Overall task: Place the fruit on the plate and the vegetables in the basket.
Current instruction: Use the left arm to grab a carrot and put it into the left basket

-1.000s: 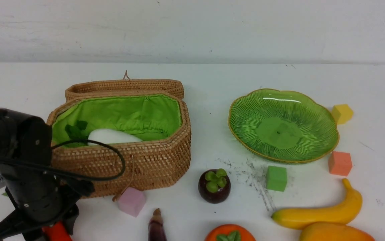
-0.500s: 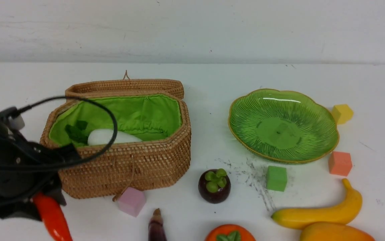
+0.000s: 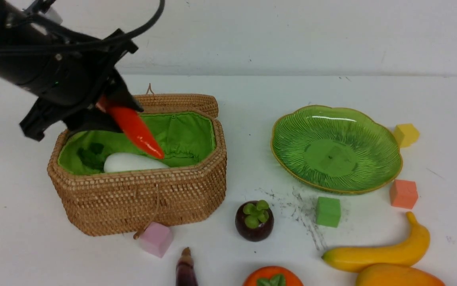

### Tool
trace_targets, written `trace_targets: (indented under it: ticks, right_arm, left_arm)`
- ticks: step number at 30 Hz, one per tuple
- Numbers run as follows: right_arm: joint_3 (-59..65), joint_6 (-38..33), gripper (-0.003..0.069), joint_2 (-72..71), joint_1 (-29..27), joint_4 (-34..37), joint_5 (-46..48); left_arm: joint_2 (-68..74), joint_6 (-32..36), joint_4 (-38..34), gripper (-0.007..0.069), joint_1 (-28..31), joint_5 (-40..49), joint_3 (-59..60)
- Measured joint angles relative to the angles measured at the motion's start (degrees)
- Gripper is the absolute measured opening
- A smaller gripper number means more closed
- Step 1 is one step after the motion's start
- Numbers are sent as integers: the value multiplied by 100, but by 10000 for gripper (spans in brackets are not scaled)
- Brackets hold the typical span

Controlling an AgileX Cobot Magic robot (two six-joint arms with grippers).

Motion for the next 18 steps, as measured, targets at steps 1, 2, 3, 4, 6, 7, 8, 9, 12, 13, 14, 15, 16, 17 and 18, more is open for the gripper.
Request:
trace_targets:
  ticks: [1,2,3,4,6,7,8,9,12,13,14,15,16,17,18]
  right_arm:
    - [0,0,243,0,0,0,0]
    - [0,0,243,0,0,0,0]
    - [0,0,243,0,0,0,0]
    - [0,0,243,0,0,0,0]
    - [0,0,243,0,0,0,0]
    - [0,0,243,0,0,0,0]
    - [0,0,243,0,0,0,0]
    - [0,0,243,0,0,0,0]
    - [0,0,243,0,0,0,0]
    - [0,0,243,0,0,0,0]
    - [0,0,243,0,0,0,0]
    - [0,0,243,0,0,0,0]
    - [0,0,243,0,0,0,0]
    - [0,0,243,0,0,0,0]
    - [0,0,243,0,0,0,0]
  left_arm:
    - [203,-40,-16,286,0,-35,-113]
    - [476,-112,-22,286,0,-83,-235]
    - [658,-194,-22,286,0,-124,-321]
    - [793,-296,-22,286,0,-159,-391]
    - [1086,-536,-3,286,0,-251,-476]
    - [1163,-609,-5,286,0,-288,-491]
    - [1212,-652,-5,286,0,-296,-499]
    - [1361,-807,-5,286,0,-349,-498]
    - [1640,-1015,3,286,0,-376,-498]
    - [1652,-1025,9,286,0,-376,-498]
    - [1712,-1037,9,286,0,-381,-498]
    - [1748,-1037,15,286,0,-381,-498]
    - [1763,-1037,15,286,0,-387,-498]
    - [1775,-1041,21,286,0,-387,-498]
    - [1775,-1041,33,286,0,-405,-498]
